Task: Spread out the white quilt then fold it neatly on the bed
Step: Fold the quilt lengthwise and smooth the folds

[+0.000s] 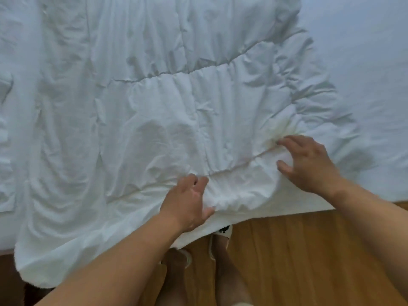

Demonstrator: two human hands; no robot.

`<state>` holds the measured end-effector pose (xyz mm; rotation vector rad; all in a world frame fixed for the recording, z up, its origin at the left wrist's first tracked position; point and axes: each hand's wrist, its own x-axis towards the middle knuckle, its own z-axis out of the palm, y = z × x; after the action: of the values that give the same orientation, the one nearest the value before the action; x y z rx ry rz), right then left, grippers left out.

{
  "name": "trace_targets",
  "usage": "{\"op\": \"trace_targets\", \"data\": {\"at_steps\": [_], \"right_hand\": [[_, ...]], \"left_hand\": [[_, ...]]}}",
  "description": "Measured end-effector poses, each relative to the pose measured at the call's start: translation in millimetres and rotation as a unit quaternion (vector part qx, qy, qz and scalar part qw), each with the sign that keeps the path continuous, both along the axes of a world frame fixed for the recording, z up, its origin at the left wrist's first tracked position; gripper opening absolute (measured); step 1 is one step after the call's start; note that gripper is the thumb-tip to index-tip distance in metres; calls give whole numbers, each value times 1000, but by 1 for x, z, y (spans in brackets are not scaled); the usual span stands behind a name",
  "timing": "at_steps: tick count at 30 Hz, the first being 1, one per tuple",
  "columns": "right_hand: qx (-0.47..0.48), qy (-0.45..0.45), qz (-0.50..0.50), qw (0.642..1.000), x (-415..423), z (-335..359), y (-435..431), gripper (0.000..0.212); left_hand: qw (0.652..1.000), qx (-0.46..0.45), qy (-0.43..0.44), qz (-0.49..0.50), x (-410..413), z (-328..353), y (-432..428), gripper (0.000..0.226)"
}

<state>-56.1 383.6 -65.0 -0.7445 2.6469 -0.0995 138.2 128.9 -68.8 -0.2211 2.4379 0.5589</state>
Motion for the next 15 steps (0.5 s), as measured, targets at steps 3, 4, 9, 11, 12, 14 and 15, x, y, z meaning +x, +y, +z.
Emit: {"op": "trace_targets", "data": {"at_steps": [3,4,9,11,12,14,15], "right_hand": [[75,26,-165,983,-62,5,63,71],[67,17,-242,968,-77,4,84,71],[-28,-165,-404,899,-115,-18,140,91],[-59,-180,-407,893,-118,-27,147,99],[-69,-176,-416,890,-119,-34,150,99],[-77,-164,-423,888,-117,-48,153,87],[-83,-169,-418,889,-112,-53,154,78]], "left_hand": [[993,59,70,-71,-50,-8,65,80],[991,63,83,-80,-66,-12,84,82],[980,24,166,-110,-135,-25,166,100],[985,6,138,-105,-160,-27,189,107],[988,-4,118,-99,-169,-32,198,107],[991,-31,88,-94,-180,-43,207,102],[992,-39,74,-92,-181,-48,208,97]]}}
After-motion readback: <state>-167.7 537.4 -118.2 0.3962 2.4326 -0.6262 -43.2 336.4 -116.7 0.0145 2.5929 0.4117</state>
